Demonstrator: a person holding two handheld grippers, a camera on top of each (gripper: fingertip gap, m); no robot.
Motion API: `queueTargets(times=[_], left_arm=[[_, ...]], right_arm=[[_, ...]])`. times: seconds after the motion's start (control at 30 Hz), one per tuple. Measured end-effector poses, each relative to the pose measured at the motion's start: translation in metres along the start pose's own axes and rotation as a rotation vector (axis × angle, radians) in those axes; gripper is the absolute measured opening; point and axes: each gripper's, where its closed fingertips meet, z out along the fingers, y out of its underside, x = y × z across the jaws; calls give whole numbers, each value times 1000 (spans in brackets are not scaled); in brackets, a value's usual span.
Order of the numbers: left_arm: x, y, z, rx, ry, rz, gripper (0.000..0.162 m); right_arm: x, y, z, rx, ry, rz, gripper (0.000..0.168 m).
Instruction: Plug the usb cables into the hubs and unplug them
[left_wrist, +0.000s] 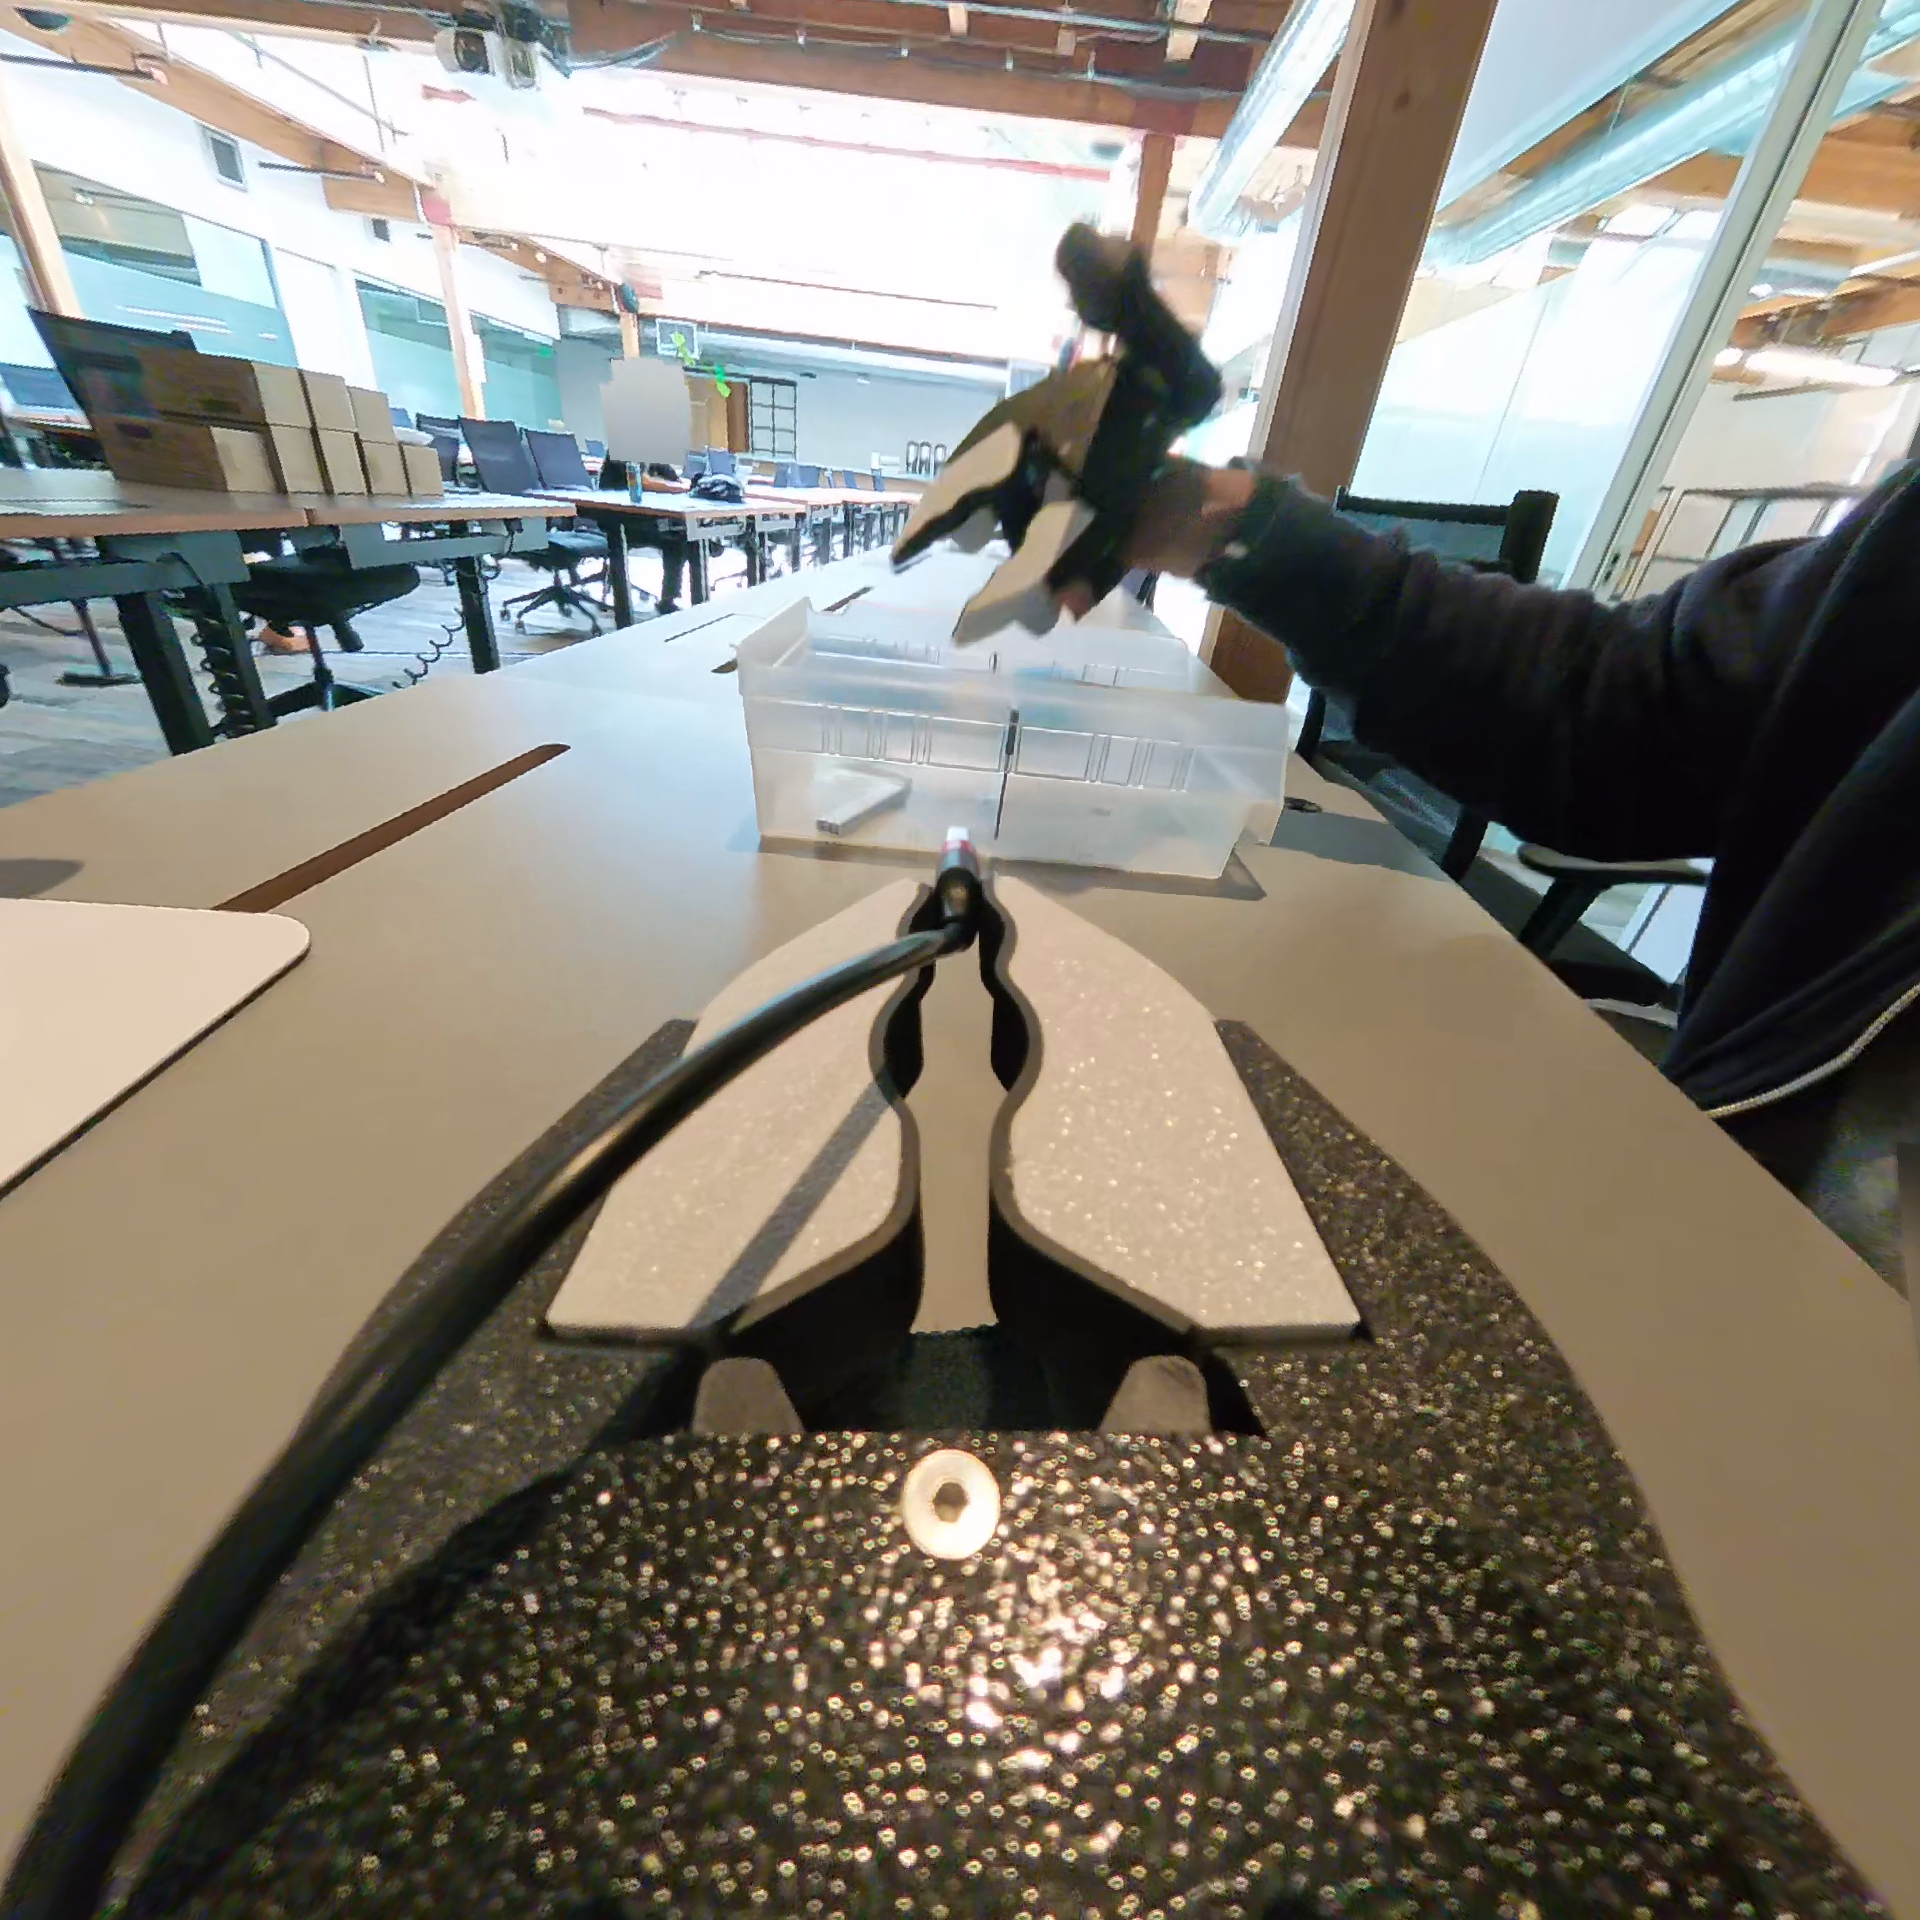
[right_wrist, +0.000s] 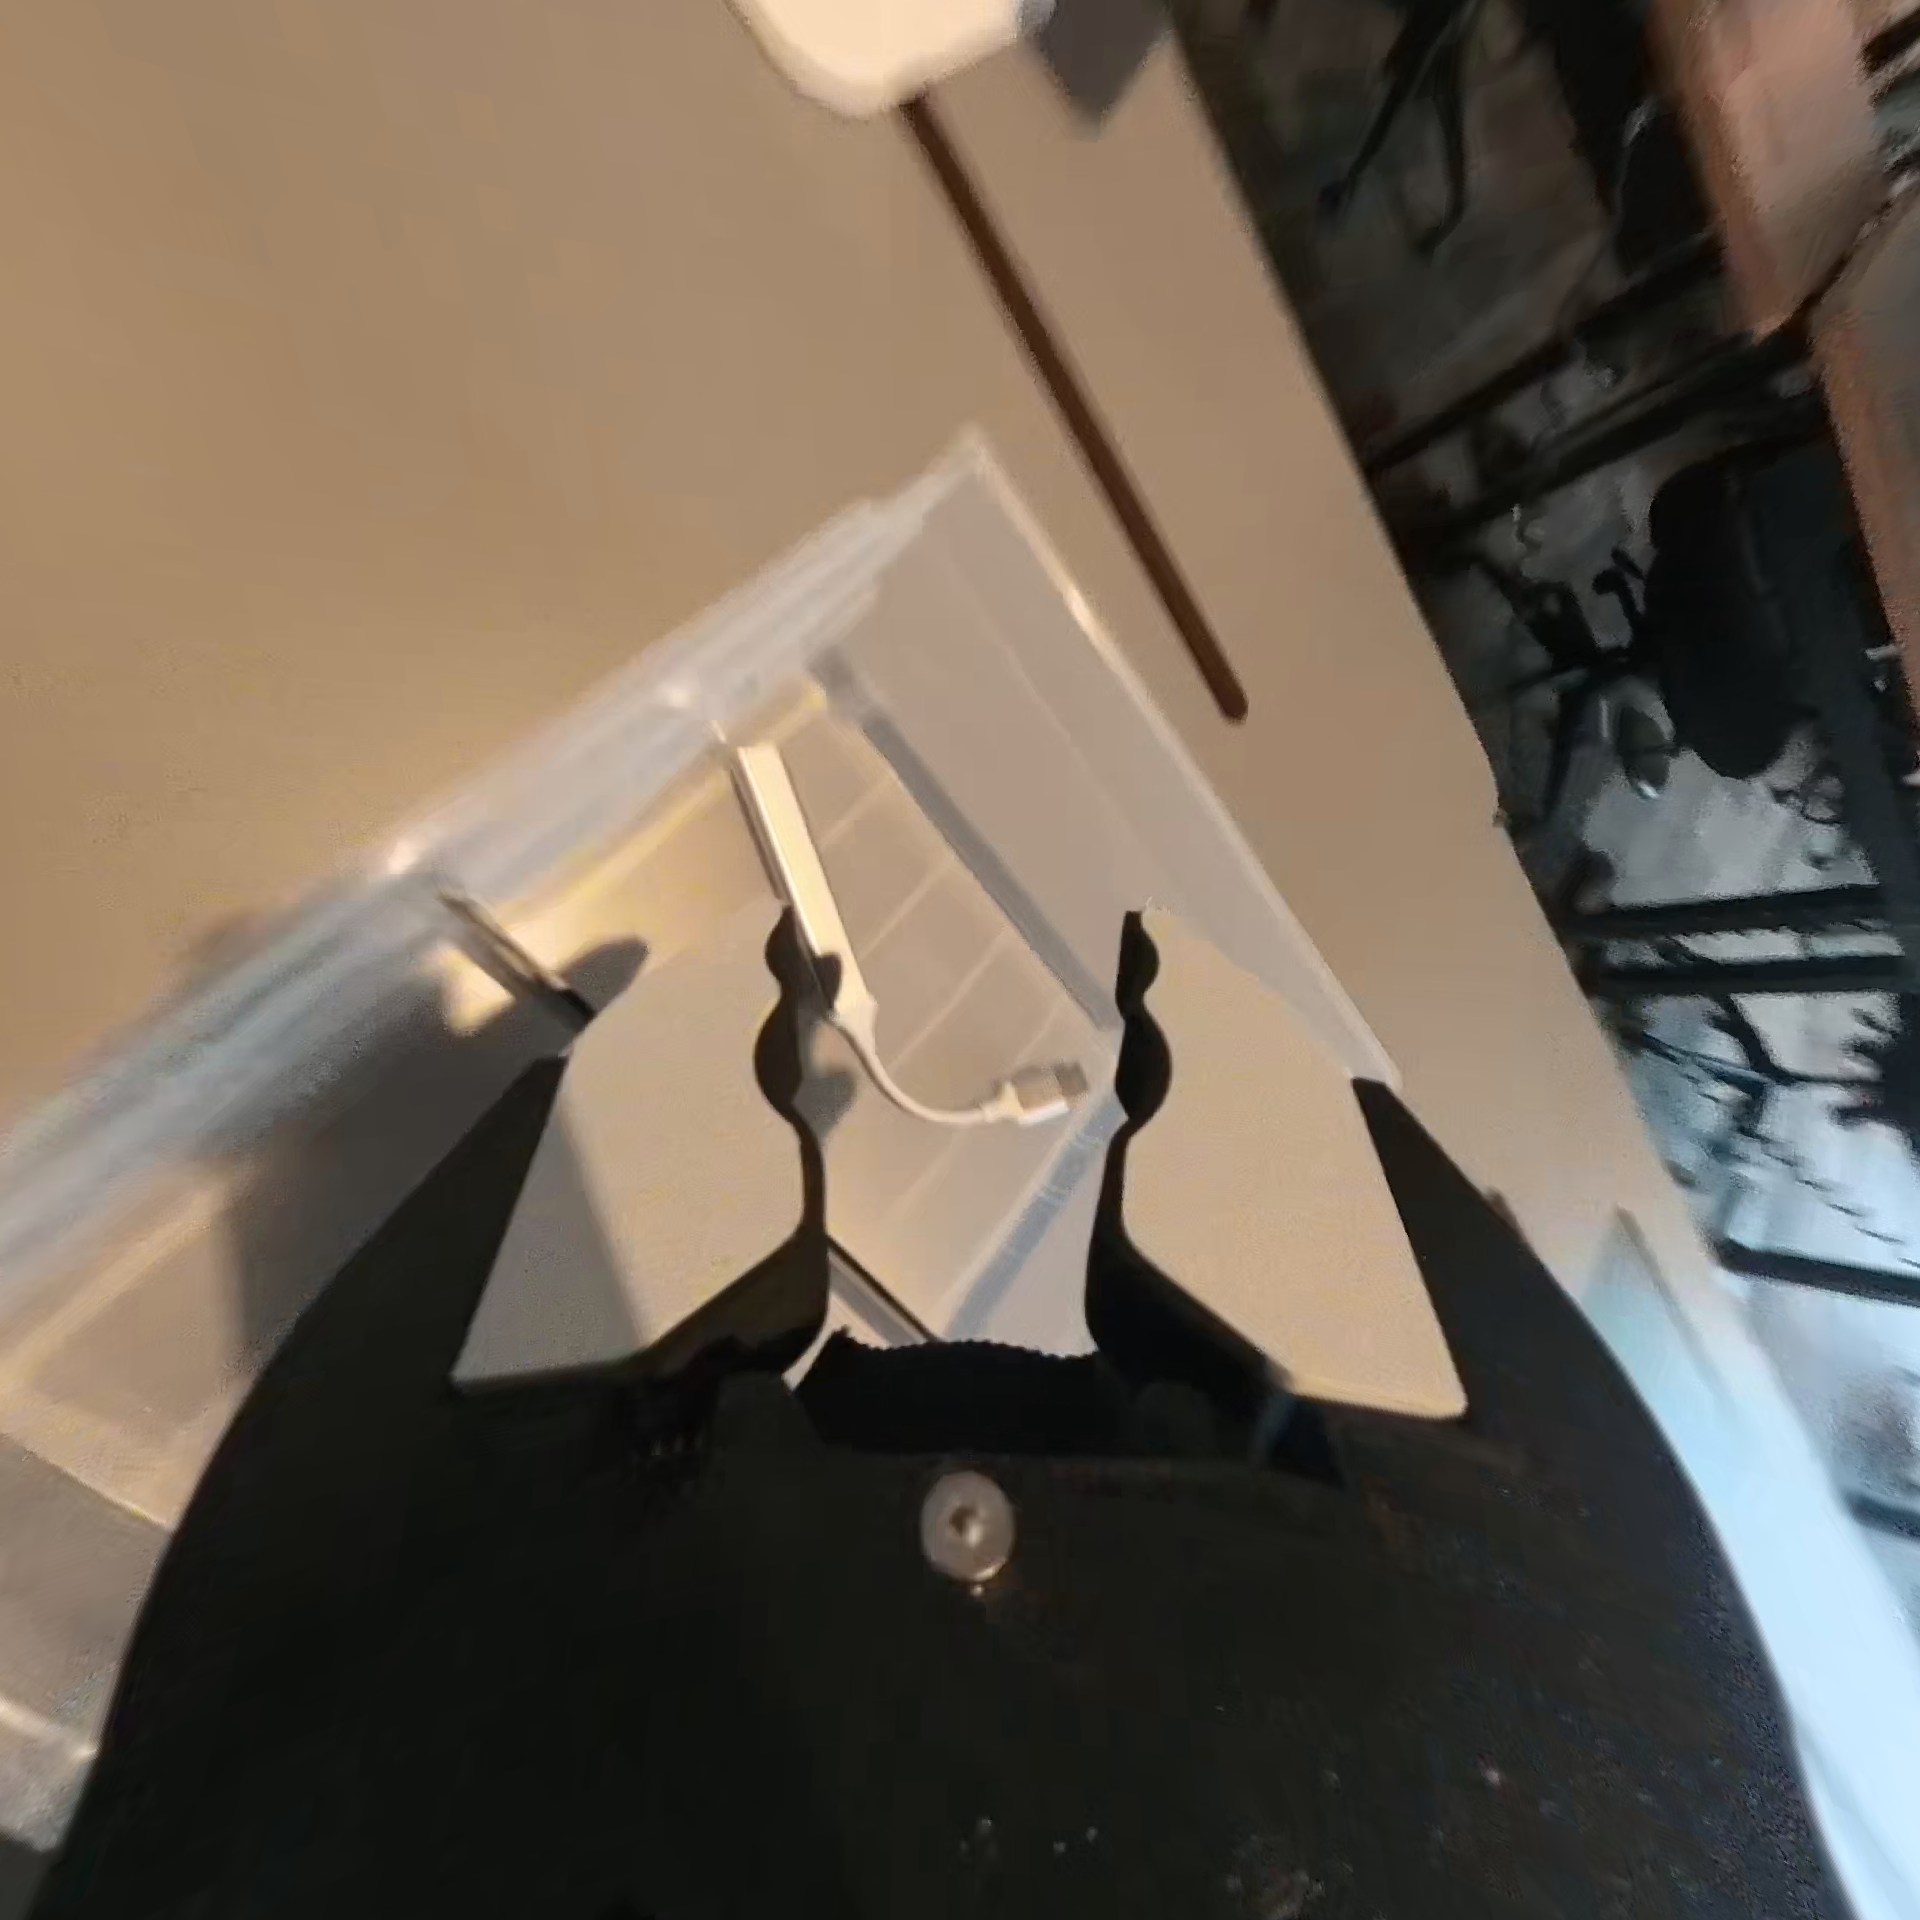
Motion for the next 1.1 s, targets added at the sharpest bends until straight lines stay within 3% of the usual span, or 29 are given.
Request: queueTargets(times=[0.1,0.2,0.37,0.47,0.6,0.67,0.83,1.1], left_arm=[[4,-9,7,-35,-18,14,7],[13,-37,34,-101,-5,93,7],[53,-78,121,-351,119,262,7],[91,-100,180,-483,327,277,7],[157,-119,243,-608,707,76,7],[178,-122,271,-673,823,-19,7],[213,-100,315,-831,963,-81,7],[212,-3,322,-1215,1039,-122,7]], right_arm=[[1,-21,-49,300,26,173,55],[-20,-26,-110,576,83,223,43],[-82,-12,-172,740,123,203,35],[-109,-4,-189,800,131,247,35],[-131,14,-210,921,182,356,31],[-136,29,-224,1011,220,430,28],[-150,71,-252,1206,238,586,21],[-188,87,-226,1023,195,560,26]])
